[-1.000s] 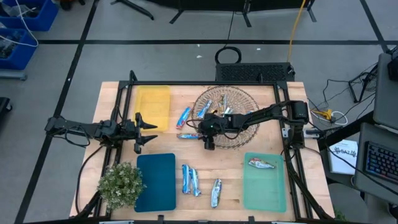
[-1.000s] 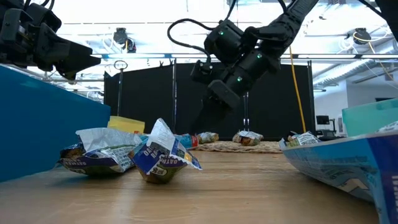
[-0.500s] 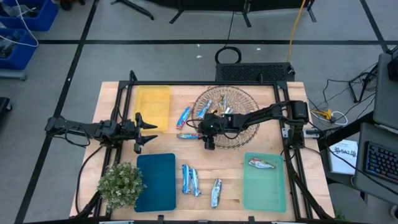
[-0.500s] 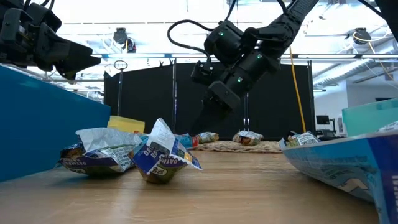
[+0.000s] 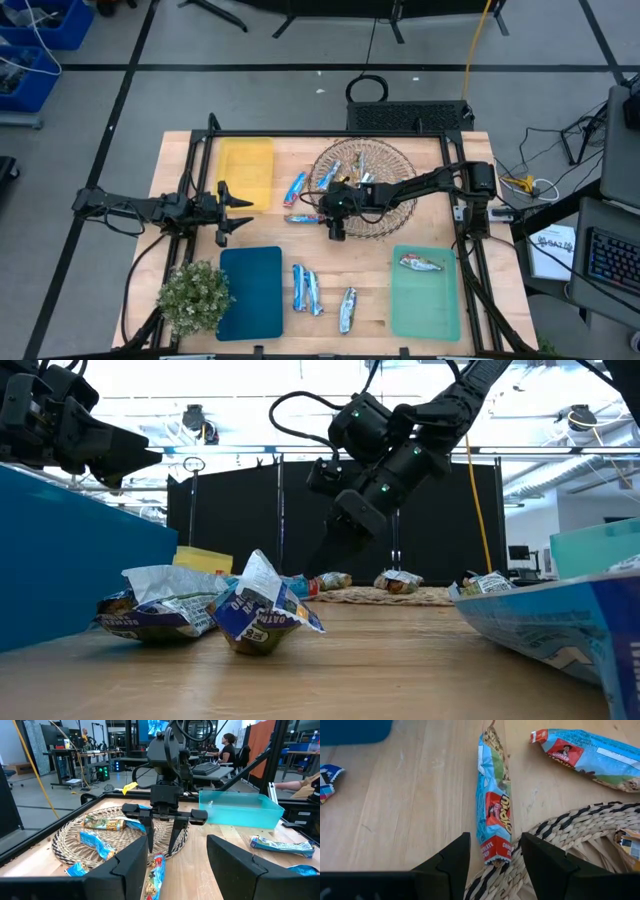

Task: Pick and place Granola Bars by type
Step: Put the red granola bar into the light blue bin

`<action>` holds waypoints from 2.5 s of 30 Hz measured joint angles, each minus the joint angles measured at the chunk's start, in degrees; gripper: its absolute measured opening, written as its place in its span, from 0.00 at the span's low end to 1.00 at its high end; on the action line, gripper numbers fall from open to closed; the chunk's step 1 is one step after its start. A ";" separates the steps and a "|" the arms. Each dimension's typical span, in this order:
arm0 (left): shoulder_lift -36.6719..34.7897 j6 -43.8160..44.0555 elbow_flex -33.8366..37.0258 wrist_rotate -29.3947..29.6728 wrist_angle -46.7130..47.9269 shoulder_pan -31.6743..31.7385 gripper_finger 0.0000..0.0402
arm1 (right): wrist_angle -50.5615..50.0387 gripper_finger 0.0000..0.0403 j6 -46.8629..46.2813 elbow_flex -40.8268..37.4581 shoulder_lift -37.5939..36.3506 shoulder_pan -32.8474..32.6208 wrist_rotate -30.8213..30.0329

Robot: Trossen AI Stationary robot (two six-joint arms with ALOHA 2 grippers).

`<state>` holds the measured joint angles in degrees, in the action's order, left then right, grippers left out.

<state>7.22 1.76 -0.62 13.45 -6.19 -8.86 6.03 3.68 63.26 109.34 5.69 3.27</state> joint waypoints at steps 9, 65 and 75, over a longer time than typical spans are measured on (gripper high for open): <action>0.00 -0.02 0.00 0.00 -0.01 -0.01 0.52 | 0.38 0.41 -0.17 -0.03 2.62 0.13 -0.09; 0.00 -0.02 0.00 0.02 -0.01 0.00 0.52 | 2.39 0.04 0.65 -0.04 3.69 0.37 -0.07; 0.00 0.00 0.02 0.00 -0.01 0.00 0.52 | 2.72 0.01 1.52 -0.04 3.69 0.33 -0.09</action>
<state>7.22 1.76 -0.60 13.45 -6.20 -8.87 8.75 5.21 63.22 113.03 6.02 3.18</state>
